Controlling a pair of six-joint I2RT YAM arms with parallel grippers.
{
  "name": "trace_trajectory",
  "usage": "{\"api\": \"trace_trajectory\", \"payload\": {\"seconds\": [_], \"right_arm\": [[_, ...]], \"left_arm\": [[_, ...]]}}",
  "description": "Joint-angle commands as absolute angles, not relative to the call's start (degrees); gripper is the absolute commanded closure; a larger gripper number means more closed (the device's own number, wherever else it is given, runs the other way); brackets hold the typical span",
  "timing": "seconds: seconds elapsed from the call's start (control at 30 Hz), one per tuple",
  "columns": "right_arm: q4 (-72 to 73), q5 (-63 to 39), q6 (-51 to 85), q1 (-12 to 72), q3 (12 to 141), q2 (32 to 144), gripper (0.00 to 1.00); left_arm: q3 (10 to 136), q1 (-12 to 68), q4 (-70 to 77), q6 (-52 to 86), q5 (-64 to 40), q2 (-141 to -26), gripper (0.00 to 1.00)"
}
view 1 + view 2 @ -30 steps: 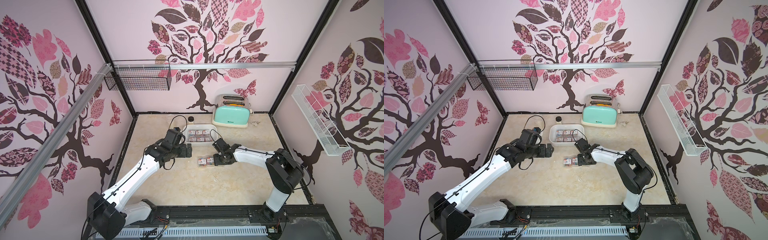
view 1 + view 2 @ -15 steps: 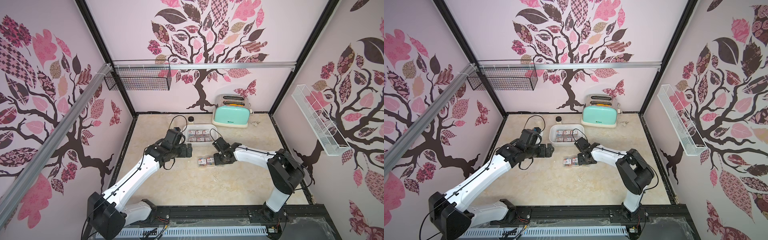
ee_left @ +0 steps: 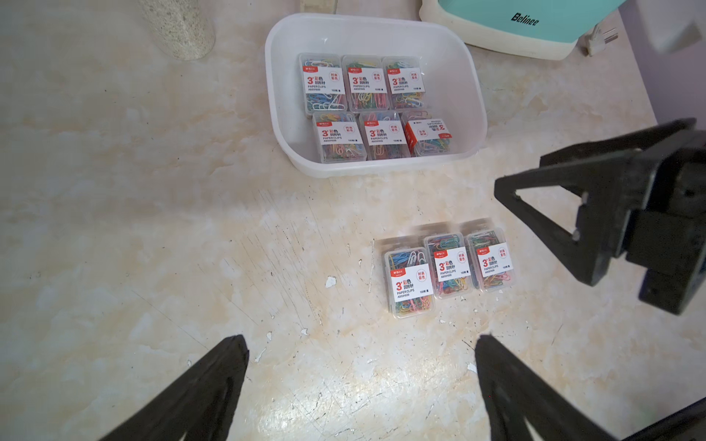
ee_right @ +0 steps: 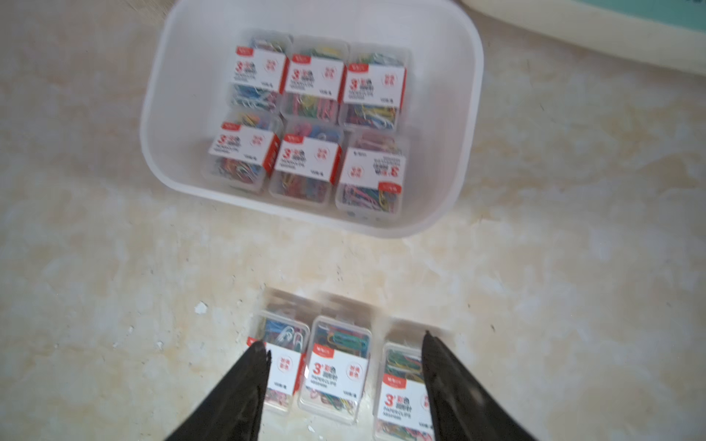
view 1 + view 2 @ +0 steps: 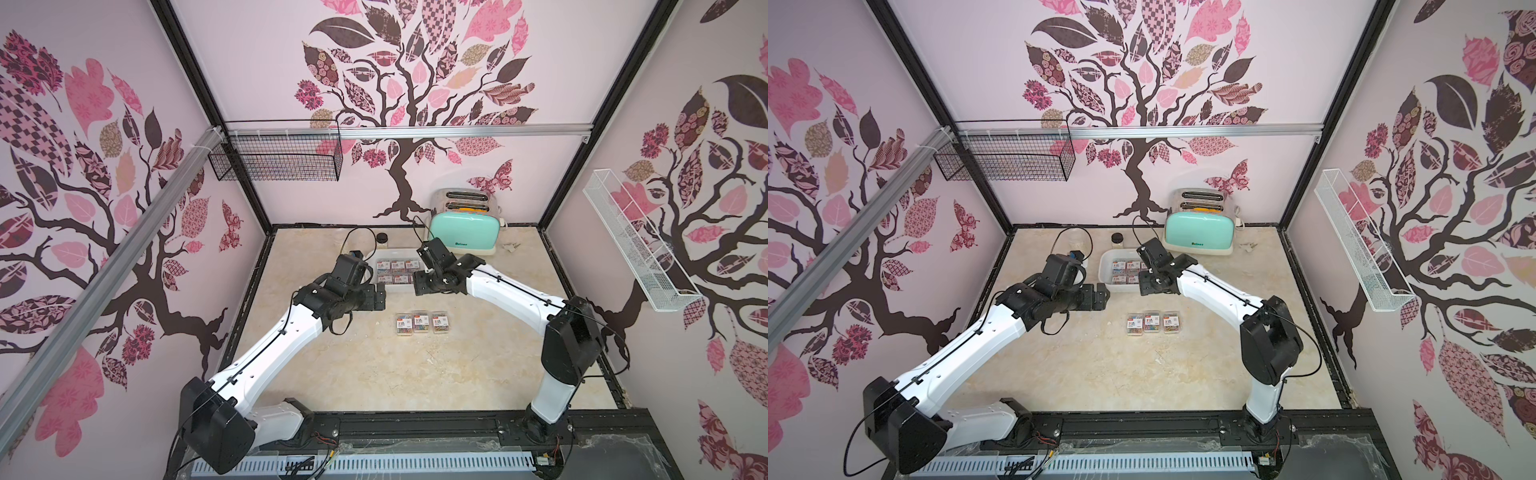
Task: Take the paper clips out of the storage box
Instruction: Place the boxed paper clips at the center of the board, then pick up the boxed paper clips from the storage box.
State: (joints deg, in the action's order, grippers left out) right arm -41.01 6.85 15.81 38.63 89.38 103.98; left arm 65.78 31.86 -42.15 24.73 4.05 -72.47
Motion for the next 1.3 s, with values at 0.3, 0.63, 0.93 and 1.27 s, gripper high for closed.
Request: {"api": "trace_trajectory", "payload": {"seconds": [0.3,0.63,0.93,1.27], "right_arm": [[-37.5,8.1,10.6,36.0,102.9,119.9,0.34],[-33.7,11.1,11.7,33.3,110.7,129.6,0.3],[-33.5,10.9,11.1,31.8,116.7,136.1,0.3],[-33.5,10.3,12.1,31.5,118.2,139.8,0.29]], "left_arm": [[69.4,30.7,-43.5,21.9,5.5,-73.9,0.02],[67.9,30.1,-42.7,19.8,4.0,-71.9,0.02],[66.3,29.6,-42.0,18.4,5.1,-71.0,0.02],[66.1,29.4,-41.7,18.7,4.3,-71.7,0.02]]}}
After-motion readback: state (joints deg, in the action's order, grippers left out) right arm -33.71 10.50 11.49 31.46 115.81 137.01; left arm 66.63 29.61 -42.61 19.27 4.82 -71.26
